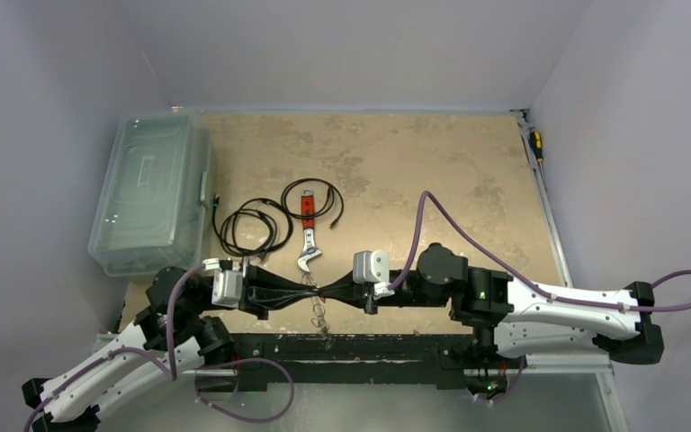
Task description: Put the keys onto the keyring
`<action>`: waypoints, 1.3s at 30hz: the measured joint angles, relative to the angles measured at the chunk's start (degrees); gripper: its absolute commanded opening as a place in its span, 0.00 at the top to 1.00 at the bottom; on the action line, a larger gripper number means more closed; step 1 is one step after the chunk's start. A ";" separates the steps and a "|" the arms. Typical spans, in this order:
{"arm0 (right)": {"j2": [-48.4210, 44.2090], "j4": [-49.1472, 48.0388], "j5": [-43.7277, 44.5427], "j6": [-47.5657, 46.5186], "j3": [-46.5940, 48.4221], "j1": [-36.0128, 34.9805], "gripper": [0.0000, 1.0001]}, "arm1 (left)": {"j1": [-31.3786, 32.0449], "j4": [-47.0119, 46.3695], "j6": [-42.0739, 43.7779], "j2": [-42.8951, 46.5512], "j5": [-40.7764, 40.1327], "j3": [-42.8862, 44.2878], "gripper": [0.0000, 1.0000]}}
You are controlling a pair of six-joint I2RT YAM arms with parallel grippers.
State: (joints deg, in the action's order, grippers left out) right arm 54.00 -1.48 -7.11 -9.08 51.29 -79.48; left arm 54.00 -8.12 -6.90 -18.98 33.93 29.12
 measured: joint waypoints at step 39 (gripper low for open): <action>15.32 46.99 0.07 -5.62 29.86 0.00 1.00 | 0.02 10.69 8.00 -8.74 4.17 4.85 0.74</action>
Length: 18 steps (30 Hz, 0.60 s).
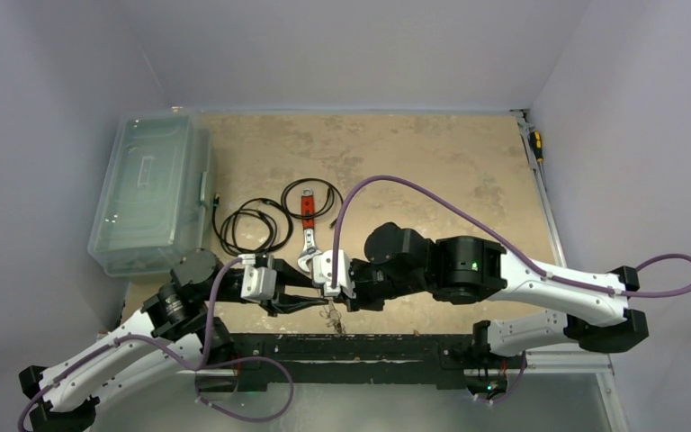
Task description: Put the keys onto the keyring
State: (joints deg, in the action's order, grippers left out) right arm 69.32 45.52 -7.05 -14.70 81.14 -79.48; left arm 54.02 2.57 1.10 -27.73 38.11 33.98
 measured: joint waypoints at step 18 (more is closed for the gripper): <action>0.83 0.33 0.00 -0.90 0.66 0.22 1.00 | 0.02 -2.82 -3.50 -1.70 1.16 0.00 1.00</action>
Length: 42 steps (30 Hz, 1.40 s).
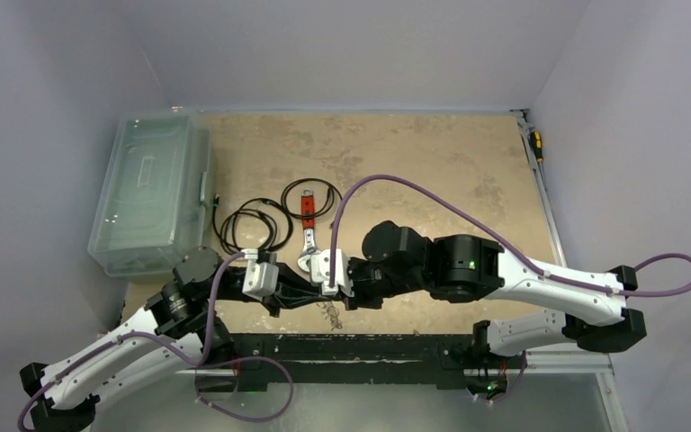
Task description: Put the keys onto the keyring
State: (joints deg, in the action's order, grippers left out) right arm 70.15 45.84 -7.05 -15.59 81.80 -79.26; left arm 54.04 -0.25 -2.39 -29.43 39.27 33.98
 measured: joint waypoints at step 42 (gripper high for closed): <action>-12.44 -25.27 0.26 1.68 -16.70 -0.20 0.70 | -0.02 -0.83 -1.49 5.95 -3.67 -0.72 1.00</action>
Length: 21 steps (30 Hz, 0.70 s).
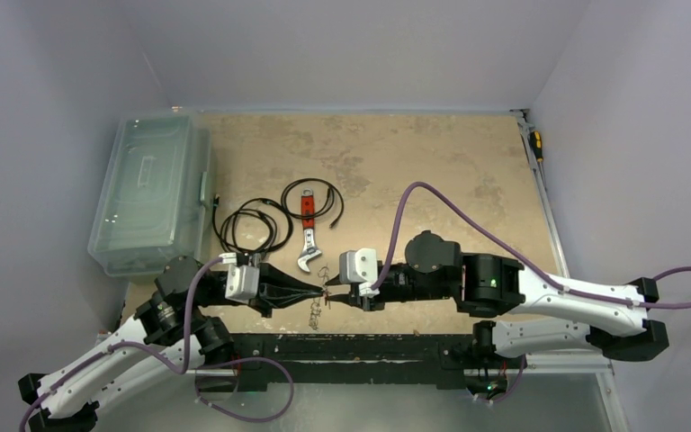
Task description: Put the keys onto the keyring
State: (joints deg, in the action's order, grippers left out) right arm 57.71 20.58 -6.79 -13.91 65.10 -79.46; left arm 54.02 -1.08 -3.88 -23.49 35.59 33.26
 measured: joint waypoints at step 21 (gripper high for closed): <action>0.72 0.00 1.53 0.37 -1.64 0.02 0.97 | 0.00 0.07 0.00 0.81 -0.31 -0.26 1.00</action>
State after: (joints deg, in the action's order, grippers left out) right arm 58.43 20.58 -5.26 -13.54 63.46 -79.44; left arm 54.02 -1.02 -3.88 -22.68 35.29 32.99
